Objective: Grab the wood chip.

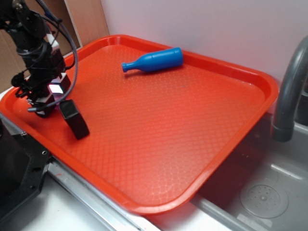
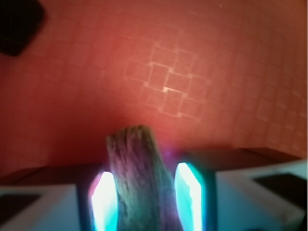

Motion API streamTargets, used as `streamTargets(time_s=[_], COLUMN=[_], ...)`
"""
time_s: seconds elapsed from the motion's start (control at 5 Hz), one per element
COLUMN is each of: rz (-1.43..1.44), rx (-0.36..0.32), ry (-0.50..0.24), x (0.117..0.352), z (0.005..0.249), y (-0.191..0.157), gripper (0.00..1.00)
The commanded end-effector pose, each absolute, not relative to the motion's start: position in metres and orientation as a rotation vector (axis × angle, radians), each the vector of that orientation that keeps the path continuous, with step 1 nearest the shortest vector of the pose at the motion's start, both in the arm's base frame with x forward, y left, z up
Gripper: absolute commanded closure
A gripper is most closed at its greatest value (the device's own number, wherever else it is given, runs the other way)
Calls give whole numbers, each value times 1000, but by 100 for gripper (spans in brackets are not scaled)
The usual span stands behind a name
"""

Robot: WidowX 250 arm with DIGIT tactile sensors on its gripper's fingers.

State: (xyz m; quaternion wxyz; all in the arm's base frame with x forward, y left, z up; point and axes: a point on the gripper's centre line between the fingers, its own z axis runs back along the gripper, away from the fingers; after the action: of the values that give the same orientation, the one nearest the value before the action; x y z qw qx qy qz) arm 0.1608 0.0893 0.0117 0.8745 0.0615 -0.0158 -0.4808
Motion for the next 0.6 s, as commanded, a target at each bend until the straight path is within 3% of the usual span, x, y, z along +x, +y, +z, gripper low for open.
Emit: streamTargets(time_s=[0.0, 0.4], rz=[-570, -165], rx=[131, 27], ry=[-98, -50], x=[190, 218], z=[86, 146], y=[61, 32], gripper=[100, 100])
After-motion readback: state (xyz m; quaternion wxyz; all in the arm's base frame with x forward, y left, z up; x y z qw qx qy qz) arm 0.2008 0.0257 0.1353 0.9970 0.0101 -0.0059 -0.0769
